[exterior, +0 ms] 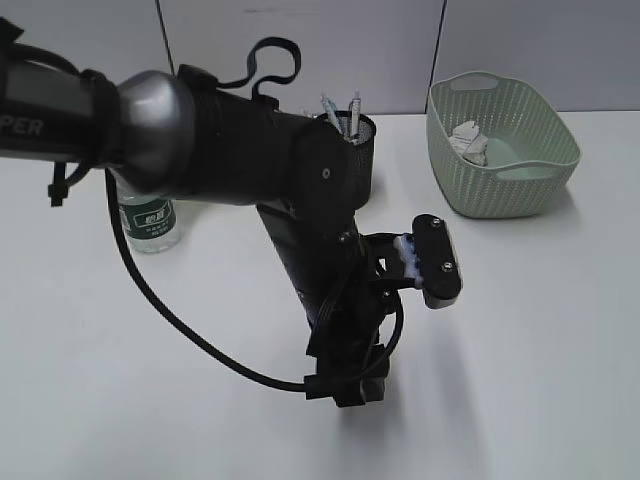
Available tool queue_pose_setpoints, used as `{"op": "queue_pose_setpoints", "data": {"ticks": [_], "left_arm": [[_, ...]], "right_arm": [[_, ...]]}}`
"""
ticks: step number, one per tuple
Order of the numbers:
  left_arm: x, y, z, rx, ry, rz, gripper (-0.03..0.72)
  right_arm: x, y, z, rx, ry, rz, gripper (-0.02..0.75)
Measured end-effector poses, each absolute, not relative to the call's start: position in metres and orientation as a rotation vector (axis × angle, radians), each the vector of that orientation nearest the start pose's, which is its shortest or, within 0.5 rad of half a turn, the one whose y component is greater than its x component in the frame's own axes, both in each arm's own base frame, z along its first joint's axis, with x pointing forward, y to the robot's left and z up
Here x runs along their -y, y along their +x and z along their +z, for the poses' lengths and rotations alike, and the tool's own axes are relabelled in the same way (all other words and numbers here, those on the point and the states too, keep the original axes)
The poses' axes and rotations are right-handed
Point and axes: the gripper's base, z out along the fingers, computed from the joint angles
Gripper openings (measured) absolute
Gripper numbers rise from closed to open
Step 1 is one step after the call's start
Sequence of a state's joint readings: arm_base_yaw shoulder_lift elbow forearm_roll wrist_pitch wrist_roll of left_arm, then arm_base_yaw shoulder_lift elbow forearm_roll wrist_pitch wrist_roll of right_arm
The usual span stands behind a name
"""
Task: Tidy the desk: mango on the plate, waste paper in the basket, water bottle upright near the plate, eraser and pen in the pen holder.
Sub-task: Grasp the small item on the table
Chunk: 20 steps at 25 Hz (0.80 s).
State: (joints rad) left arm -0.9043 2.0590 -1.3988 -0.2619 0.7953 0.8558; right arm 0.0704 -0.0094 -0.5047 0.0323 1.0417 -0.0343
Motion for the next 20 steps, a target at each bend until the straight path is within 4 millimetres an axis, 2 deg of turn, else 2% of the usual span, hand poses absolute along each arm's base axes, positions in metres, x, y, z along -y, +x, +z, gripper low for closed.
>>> {"op": "queue_pose_setpoints", "data": {"ticks": [10, 20], "left_arm": [[0.336, 0.242, 0.123, 2.313, -2.344, 0.338, 0.442], [0.338, 0.245, 0.115, 2.334, -2.349, 0.333, 0.439]], "right_arm": [[-0.002, -0.006, 0.28, -2.008, -0.107, 0.061, 0.438], [-0.002, -0.006, 0.28, -2.008, -0.107, 0.061, 0.438]]}}
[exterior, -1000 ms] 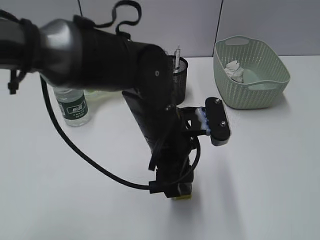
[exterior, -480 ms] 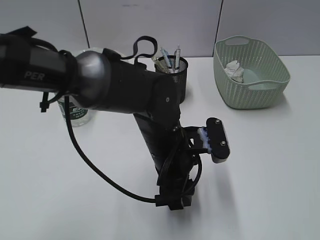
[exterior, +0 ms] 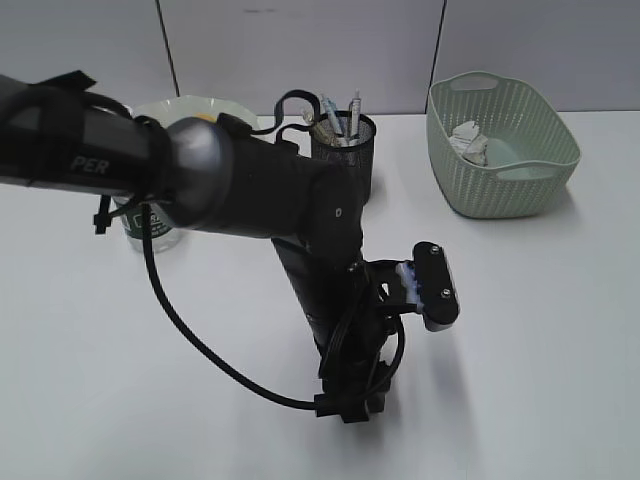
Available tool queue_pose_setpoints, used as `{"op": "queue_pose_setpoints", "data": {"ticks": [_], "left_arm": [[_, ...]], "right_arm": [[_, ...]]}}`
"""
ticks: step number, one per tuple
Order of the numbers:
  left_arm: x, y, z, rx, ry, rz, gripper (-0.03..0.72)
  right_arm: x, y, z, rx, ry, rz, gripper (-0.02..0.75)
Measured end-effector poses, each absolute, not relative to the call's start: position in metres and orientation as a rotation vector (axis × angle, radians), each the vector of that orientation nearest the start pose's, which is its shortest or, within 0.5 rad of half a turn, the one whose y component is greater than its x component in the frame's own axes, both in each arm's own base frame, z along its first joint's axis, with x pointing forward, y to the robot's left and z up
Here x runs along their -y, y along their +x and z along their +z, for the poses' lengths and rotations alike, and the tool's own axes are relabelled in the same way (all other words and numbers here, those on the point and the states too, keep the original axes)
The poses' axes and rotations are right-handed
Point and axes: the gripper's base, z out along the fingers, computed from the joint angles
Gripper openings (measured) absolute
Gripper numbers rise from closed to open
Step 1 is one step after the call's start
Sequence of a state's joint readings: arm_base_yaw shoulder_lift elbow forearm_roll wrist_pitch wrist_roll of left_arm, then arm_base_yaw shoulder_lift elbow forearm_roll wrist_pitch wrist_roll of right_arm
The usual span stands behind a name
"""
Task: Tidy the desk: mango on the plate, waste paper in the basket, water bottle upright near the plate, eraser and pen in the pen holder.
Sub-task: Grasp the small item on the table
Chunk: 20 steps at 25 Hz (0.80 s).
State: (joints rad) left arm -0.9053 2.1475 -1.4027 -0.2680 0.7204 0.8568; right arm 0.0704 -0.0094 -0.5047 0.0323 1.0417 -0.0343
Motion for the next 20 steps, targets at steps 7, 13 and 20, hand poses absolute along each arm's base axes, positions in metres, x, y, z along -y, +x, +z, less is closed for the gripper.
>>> {"op": "queue_pose_setpoints", "data": {"ticks": [7, 13, 20], "left_arm": [[0.3377, 0.2447, 0.1147, 2.326, -2.344, 0.333, 0.343], [0.3365, 0.2432, 0.1144, 2.309, -2.331, 0.333, 0.209], [0.3354, 0.2419, 0.1167, 2.309, -2.31, 0.336, 0.202]], "right_arm": [[-0.0021, -0.0063, 0.2801, -2.008, -0.106, 0.062, 0.438], [-0.0021, -0.0063, 0.2801, -2.008, -0.106, 0.062, 0.438], [-0.0021, -0.0063, 0.2801, -2.008, -0.106, 0.062, 0.438]]}}
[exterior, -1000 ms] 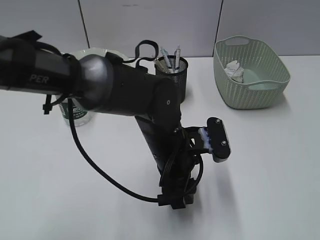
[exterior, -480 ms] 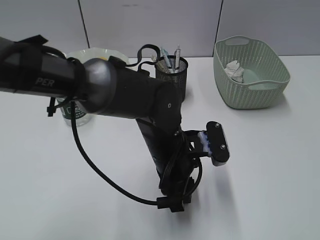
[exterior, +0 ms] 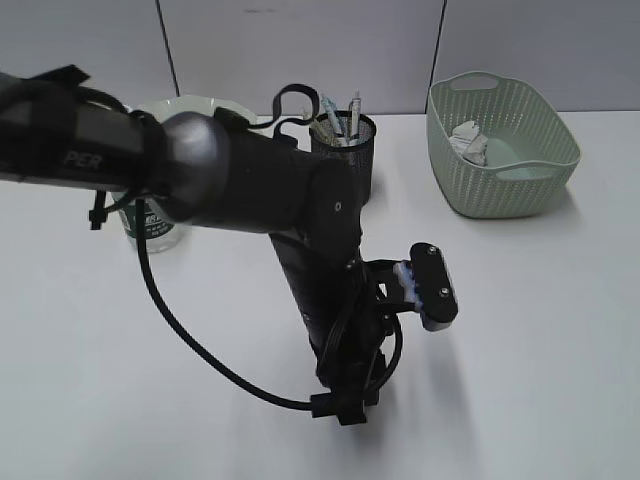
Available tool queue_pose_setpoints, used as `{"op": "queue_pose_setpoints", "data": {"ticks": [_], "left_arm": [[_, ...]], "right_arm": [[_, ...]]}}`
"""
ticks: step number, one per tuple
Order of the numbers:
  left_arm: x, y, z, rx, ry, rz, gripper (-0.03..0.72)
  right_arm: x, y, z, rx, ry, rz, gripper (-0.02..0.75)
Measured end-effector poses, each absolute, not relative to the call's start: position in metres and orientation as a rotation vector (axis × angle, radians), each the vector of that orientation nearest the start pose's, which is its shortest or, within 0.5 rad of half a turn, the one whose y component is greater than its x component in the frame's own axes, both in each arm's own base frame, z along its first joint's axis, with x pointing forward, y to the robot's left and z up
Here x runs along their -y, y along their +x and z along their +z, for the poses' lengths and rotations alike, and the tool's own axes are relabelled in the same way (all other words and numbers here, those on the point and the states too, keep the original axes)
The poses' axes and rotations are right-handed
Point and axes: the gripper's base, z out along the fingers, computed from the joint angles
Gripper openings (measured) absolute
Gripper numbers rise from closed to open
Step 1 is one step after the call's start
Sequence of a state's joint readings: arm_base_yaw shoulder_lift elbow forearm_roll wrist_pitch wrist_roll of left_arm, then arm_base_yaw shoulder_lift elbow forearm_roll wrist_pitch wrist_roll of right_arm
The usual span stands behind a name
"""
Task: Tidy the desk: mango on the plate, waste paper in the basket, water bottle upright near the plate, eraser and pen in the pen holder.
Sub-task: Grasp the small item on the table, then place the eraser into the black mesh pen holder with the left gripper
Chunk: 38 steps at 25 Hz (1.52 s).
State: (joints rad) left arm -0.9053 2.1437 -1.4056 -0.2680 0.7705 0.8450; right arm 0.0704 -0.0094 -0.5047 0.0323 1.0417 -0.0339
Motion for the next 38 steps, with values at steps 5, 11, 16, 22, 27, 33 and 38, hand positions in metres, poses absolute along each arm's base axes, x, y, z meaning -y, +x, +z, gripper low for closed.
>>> {"op": "queue_pose_setpoints", "data": {"ticks": [5, 11, 16, 22, 27, 33, 38], "left_arm": [[0.331, 0.244, 0.161, 2.52, -2.197, 0.393, 0.202], [0.304, 0.262, 0.225, 2.988, -1.796, 0.471, 0.202], [0.279, 0.289, 0.267, 3.412, -1.438, 0.548, 0.201], [0.273, 0.319, 0.294, 3.766, -1.302, 0.854, 0.201], [0.271, 0.346, 0.308, 4.033, -1.232, 1.18, 0.201], [0.273, 0.373, 0.275, 4.15, -1.107, 1.27, 0.2], [0.281, 0.385, 0.236, 4.146, -1.092, 1.214, 0.2]], "right_arm": [[-0.002, -0.006, 0.28, -2.008, -0.106, 0.062, 0.438], [-0.002, -0.006, 0.28, -2.008, -0.106, 0.062, 0.438], [-0.002, -0.006, 0.28, -2.008, -0.106, 0.062, 0.438], [-0.002, -0.006, 0.28, -2.008, -0.106, 0.062, 0.438], [-0.002, -0.006, 0.28, -2.008, -0.106, 0.062, 0.438], [-0.002, -0.006, 0.28, -2.008, -0.106, 0.062, 0.438], [-0.002, -0.006, 0.28, -2.008, -0.106, 0.062, 0.438]]}}
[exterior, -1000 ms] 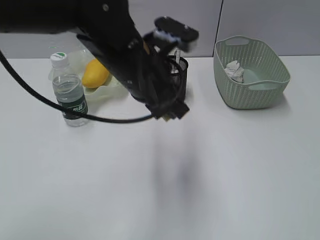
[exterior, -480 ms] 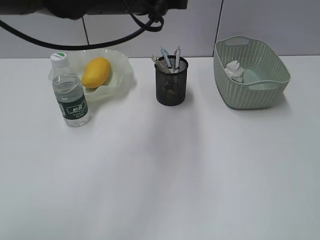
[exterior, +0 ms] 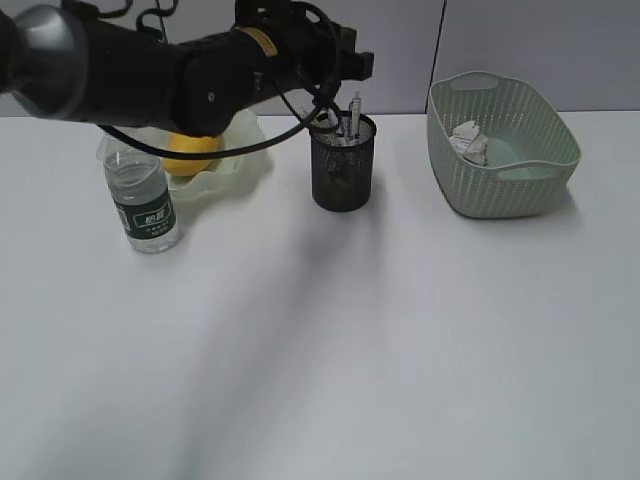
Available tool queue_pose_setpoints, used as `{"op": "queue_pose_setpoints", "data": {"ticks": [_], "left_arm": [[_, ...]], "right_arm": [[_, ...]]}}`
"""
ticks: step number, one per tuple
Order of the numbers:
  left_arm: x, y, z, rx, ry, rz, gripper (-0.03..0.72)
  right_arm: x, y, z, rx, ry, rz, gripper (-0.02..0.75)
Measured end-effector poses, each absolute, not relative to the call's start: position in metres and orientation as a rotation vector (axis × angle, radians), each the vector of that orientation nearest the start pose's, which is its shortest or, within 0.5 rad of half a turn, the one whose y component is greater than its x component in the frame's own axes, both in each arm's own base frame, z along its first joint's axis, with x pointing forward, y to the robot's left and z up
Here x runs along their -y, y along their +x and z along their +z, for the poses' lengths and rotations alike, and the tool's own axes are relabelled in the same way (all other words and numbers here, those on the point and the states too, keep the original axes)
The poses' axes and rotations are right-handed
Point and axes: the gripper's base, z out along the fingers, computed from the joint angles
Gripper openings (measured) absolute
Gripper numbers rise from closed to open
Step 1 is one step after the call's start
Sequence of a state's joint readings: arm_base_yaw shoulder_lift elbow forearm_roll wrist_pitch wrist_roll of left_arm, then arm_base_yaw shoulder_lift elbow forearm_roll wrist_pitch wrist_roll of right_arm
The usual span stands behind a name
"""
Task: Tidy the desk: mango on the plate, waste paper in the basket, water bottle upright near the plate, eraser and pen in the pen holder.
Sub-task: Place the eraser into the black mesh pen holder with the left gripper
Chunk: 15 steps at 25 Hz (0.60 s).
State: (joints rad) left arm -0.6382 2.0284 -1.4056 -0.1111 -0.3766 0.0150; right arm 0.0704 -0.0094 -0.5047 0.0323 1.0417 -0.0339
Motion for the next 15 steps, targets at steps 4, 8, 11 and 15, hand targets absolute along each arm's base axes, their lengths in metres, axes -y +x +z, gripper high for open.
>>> {"op": "queue_pose_setpoints", "data": {"ticks": [4, 8, 11, 15], "left_arm": [[0.284, 0.389, 0.214, -1.726, 0.452, -0.489, 0.2], [0.286, 0.392, 0.196, -1.746, 0.458, -0.481, 0.2], [0.289, 0.396, 0.183, -1.765, 0.472, -0.473, 0.2], [0.296, 0.404, 0.177, -1.782, 0.499, -0.466, 0.199]], "right_arm": [[-0.002, -0.006, 0.28, -2.008, -0.106, 0.062, 0.438], [-0.002, -0.006, 0.28, -2.008, -0.106, 0.062, 0.438], [-0.002, -0.006, 0.28, -2.008, -0.106, 0.062, 0.438], [-0.002, -0.006, 0.28, -2.008, -0.106, 0.062, 0.438]]}}
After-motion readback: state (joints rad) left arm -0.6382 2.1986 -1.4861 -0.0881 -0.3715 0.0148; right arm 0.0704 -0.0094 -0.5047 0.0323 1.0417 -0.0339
